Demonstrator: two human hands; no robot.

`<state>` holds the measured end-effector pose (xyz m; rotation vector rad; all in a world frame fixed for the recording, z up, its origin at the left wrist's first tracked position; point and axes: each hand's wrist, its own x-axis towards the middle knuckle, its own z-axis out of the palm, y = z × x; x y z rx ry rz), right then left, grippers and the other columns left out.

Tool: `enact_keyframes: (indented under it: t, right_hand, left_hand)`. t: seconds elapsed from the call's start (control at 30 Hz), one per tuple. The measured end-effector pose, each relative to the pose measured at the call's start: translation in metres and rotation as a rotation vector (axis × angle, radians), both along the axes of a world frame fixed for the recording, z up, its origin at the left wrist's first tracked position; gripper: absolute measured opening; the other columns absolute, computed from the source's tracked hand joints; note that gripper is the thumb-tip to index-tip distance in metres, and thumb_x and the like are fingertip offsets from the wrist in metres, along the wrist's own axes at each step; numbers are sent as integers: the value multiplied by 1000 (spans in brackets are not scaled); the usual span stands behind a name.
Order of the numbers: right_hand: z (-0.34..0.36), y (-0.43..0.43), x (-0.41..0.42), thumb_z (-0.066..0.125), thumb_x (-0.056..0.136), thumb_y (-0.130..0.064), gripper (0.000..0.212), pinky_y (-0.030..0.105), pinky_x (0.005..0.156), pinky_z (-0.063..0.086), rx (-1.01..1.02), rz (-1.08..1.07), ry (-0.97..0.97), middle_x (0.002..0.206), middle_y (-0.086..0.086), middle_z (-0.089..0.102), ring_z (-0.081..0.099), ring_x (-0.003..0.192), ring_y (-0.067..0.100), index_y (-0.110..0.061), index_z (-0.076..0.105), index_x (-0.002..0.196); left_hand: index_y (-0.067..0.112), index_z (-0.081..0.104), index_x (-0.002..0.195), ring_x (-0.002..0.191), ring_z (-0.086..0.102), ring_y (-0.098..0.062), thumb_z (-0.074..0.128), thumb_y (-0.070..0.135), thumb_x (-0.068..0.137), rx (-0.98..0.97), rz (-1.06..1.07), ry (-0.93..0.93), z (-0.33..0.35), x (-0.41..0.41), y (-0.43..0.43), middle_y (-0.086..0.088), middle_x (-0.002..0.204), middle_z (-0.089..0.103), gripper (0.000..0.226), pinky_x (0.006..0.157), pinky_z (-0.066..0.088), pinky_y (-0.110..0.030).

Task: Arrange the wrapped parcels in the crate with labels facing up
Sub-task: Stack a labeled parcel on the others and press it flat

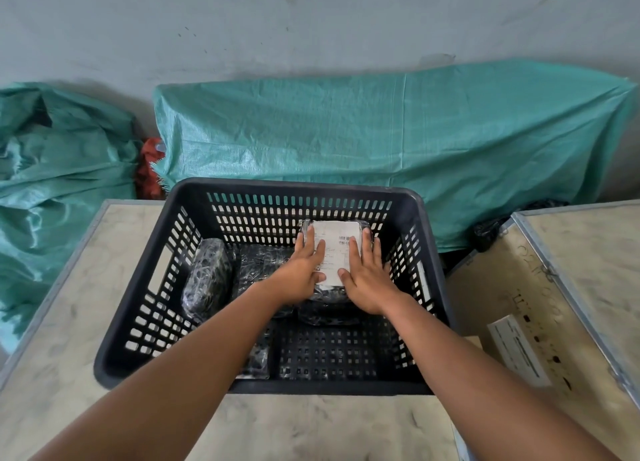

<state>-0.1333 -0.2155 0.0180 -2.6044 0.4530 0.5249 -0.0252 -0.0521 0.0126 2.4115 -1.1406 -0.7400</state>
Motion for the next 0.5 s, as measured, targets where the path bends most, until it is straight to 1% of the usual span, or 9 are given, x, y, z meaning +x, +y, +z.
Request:
enact_keyframes:
  t: [0.17,0.27,0.4,0.5]
  right_hand:
    - [1,-2,4,26,109,-48,78,66,118,-2,16,-2,27,152,2,-54,-41,146,30,-19,-26,159]
    - [4,-1,3,26,109,-48,77,67,119,-2,19,-6,44,152,2,-54,-40,147,30,-19,-25,159]
    - [8,2,0,26,109,-48,76,68,119,0,5,-23,45,154,2,-51,-37,149,31,-20,-23,159]
    - [11,6,-3,26,109,-48,75,68,120,0,-17,-46,43,158,3,-46,-31,151,33,-22,-21,160]
  left_hand:
    - [10,0,162,149,-30,-29,54,14,104,15,9,33,6,4,-4,-8,160,-39,80,126,3,-50]
    - [12,1,163,150,-27,-29,55,15,104,38,35,22,8,1,-6,-7,162,-36,80,126,4,-51]
    - [14,3,163,154,-15,-32,56,17,104,48,83,-2,15,-8,-6,-7,164,-32,80,125,7,-47]
    - [14,7,163,157,-6,-34,58,22,103,19,122,-4,23,-18,1,-8,169,-20,79,126,10,-48]
